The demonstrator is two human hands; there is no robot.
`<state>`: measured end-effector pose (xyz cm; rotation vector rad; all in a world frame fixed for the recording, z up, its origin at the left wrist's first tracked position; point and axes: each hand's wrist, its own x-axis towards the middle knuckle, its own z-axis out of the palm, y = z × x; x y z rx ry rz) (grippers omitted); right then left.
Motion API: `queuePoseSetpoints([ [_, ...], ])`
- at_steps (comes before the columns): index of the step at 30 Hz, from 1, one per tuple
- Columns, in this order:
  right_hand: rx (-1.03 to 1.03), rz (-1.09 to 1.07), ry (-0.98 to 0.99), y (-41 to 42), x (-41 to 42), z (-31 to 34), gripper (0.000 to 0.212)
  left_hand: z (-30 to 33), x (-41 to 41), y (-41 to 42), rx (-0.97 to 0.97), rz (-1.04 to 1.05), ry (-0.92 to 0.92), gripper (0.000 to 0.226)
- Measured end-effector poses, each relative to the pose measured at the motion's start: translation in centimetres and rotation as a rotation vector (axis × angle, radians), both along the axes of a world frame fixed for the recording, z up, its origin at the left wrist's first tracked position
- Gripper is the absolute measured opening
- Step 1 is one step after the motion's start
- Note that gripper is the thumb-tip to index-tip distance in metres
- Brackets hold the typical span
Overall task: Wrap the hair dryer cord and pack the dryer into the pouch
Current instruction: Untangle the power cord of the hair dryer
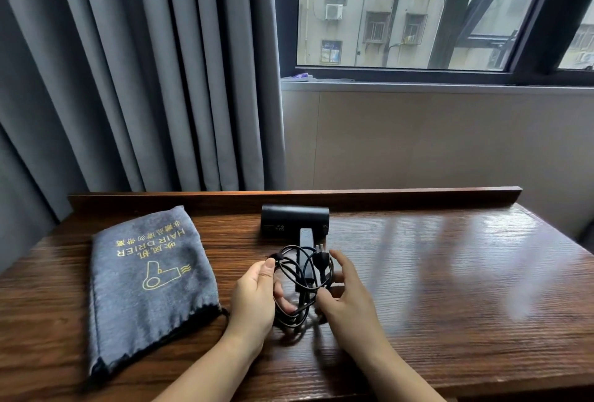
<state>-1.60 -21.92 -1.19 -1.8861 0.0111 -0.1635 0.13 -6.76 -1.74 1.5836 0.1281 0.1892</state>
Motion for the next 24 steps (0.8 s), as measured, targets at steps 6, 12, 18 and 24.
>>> queuePoseSetpoints([
  [6, 0.434, 0.059, 0.165, -0.9, 0.5, 1.6, 0.021, 0.3, -0.5, -0.1, 0.012, -0.043, -0.046, 0.037],
  [12, 0.469, 0.107, 0.333, -1.3, 1.1, 2.1, 0.021, 0.2, -0.7, 0.1, -0.082, -0.067, -0.073, 0.035],
  [18, 0.496, 0.328, 0.533, -1.9, 1.3, 3.2, 0.019, 0.2, -0.6, 0.2, -0.151, -0.087, -0.083, 0.038],
  [24, 0.393, 0.427, 0.572, -2.6, 1.3, 3.5, 0.029, -0.4, -0.1, 0.2, -0.151, -0.066, -0.106, 0.04],
])
